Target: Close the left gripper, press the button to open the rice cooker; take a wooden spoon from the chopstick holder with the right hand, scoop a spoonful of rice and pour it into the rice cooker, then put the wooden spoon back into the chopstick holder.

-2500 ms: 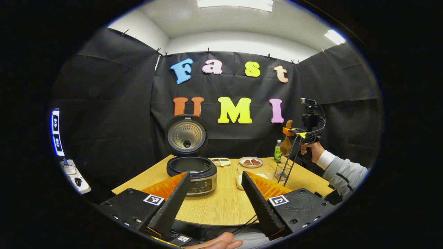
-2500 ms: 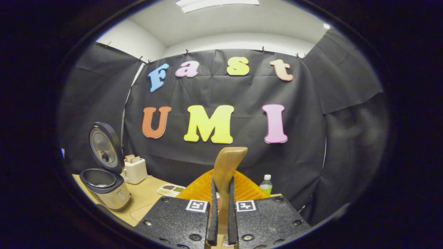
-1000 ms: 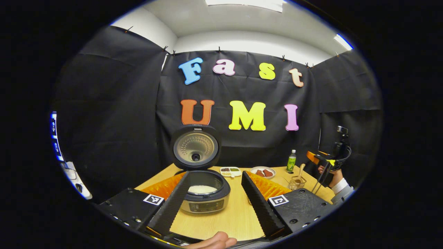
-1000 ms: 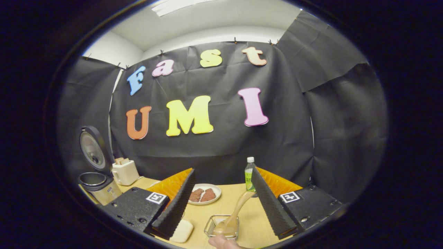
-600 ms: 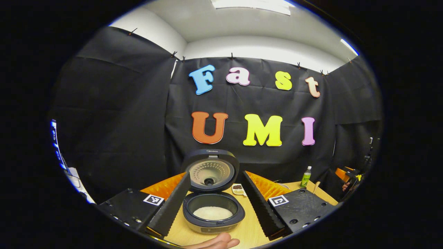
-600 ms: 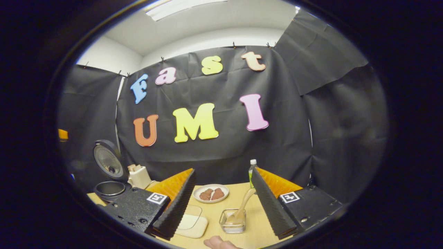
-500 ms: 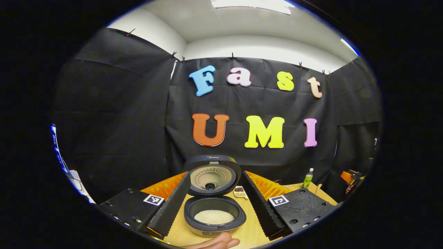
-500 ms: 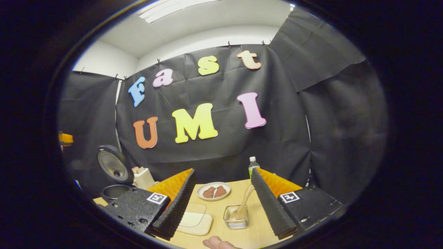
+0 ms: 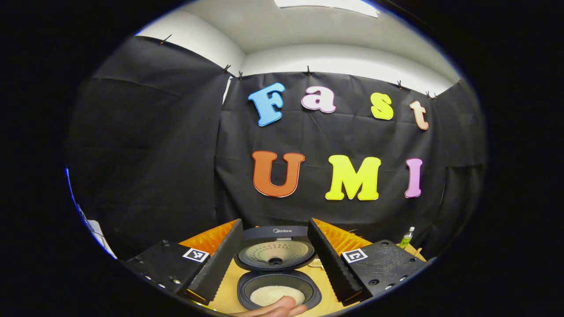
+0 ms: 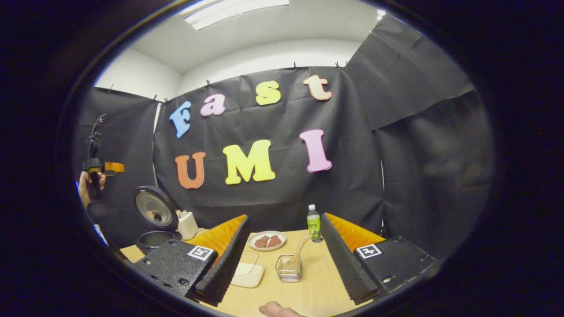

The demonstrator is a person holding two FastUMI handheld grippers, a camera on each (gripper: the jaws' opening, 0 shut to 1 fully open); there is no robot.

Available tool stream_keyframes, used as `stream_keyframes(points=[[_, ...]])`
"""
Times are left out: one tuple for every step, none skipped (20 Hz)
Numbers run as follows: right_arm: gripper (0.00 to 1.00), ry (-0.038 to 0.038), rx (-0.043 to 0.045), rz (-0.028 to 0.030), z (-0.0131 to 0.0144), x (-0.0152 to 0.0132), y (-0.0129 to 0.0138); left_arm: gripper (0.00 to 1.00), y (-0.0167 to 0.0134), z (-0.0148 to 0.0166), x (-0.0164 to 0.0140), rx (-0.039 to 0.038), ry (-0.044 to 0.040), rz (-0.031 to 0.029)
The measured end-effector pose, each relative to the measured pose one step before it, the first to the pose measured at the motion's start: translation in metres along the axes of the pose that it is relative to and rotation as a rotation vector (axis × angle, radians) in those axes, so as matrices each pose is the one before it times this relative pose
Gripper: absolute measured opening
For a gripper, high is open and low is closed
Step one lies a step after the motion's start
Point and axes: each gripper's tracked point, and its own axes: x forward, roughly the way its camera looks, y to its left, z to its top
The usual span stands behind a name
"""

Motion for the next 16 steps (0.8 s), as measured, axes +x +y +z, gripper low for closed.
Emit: stream_keyframes(points=[[0.98,-0.01324,-0.00662,0.00142,0.00390,-0.00580,-0.00247,0.94,0.00153,-0.00281,0.01384,-0.03524,0.01089,0.00157],[0.98,-0.00433,-0.00457,-0.00768,-0.00060,-0.00383,-0.00652,0.94,0.00251,-0.00049,0.01200,-0.01787,0.00575,0.00484],[0.98,-0.00566,-0.00764,-0.00923,-0.00007,-0.00333,-0.00529,0.94,0.00772,-0.00340,0.01648,-0.00310,0.00865,0.01837],[0.98,-0.00469,-0.00892,-0.01065,-0.00020,-0.00313,-0.00328,0.94,0.00474,-0.00465,0.01267,0.01106,0.00534,0.01362],[0.98,-0.00331,-0.00713,-0.00960,-0.00082,-0.00280,-0.00339,0.94,0.00274,-0.00553,0.01263,0.01619,0.00995,0.00698],[1.00,-0.00634,-0.00563,-0.00213,-0.00136,-0.00326,0.00033,0.94,0.00271,-0.00450,0.01175,0.01393,0.00417,0.00890],[1.00,-0.00509,-0.00511,0.00519,-0.00171,-0.00290,0.00305,0.94,0.00254,-0.00262,0.01132,0.00261,-0.00159,0.00899],[1.00,-0.00382,-0.00744,0.01093,-0.00321,-0.00318,0.00553,0.94,-0.00015,-0.00334,0.01082,-0.00466,0.00677,0.00017],[1.00,-0.00687,-0.00504,0.01362,-0.00198,-0.00127,0.00569,0.94,-0.00073,-0.00408,0.00988,-0.00738,0.00610,0.00382],[1.00,0.00203,-0.00442,0.01106,-0.00513,0.00069,0.00536,0.94,0.00197,-0.00608,0.00853,-0.01080,0.00494,0.01490],[1.00,0.00466,-0.00477,0.00764,-0.00585,0.00052,0.00506,0.94,-0.00046,-0.00694,0.00734,-0.00018,0.01366,0.00411],[1.00,0.00054,-0.00572,0.00925,-0.00385,0.00093,0.00627,0.94,-0.00253,-0.00734,0.00684,0.01045,0.01098,-0.00154],[1.00,0.00010,-0.01146,0.01278,-0.00362,0.00181,0.00725,0.94,-0.00038,-0.00370,0.00444,0.01953,0.00665,0.00755],[0.98,-0.00016,-0.00569,0.00658,-0.00358,0.00193,0.00446,0.94,-0.00040,-0.00081,0.00484,0.01848,-0.00648,-0.00014],[0.98,0.00011,-0.00360,0.00251,-0.00331,0.00137,0.00412,0.94,-0.00188,-0.00491,0.00403,0.01457,0.00485,0.00125],[0.98,0.00064,-0.00263,0.00473,-0.00446,0.00261,0.00451,0.94,-0.00074,-0.00319,0.00168,0.00314,0.00430,0.00354]])
